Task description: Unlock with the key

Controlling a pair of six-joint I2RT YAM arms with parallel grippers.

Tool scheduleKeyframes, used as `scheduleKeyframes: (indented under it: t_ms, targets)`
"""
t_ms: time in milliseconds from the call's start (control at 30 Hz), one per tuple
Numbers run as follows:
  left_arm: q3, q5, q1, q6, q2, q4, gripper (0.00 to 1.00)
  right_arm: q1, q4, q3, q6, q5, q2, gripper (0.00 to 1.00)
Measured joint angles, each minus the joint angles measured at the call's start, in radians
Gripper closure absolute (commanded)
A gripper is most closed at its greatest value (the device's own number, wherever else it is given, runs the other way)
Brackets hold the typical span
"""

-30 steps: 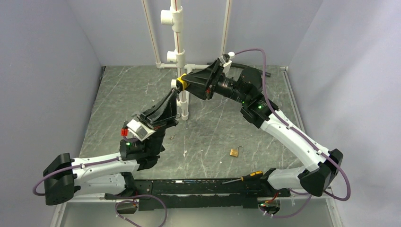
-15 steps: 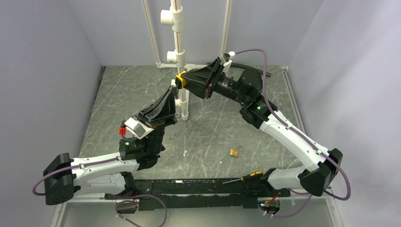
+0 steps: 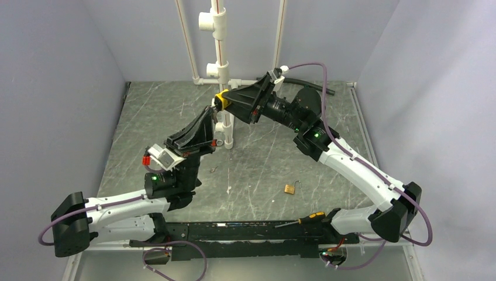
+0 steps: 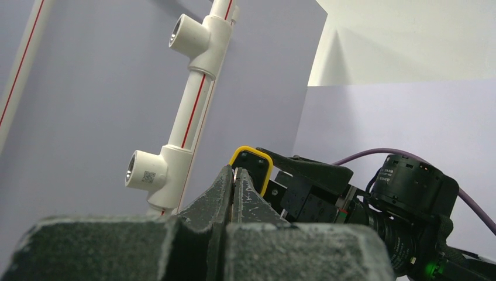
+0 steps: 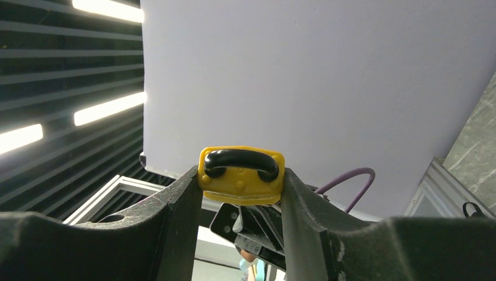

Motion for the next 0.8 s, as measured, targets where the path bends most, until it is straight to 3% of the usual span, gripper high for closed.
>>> scheduleKeyframes:
  t_ms: [800]
  targets:
    - [-0.007,0.041,0.008,-0.087,-0.021,-0.002,1.00,0.013,0.032,-0.021,-0.003,-0.014,0.000,1.00]
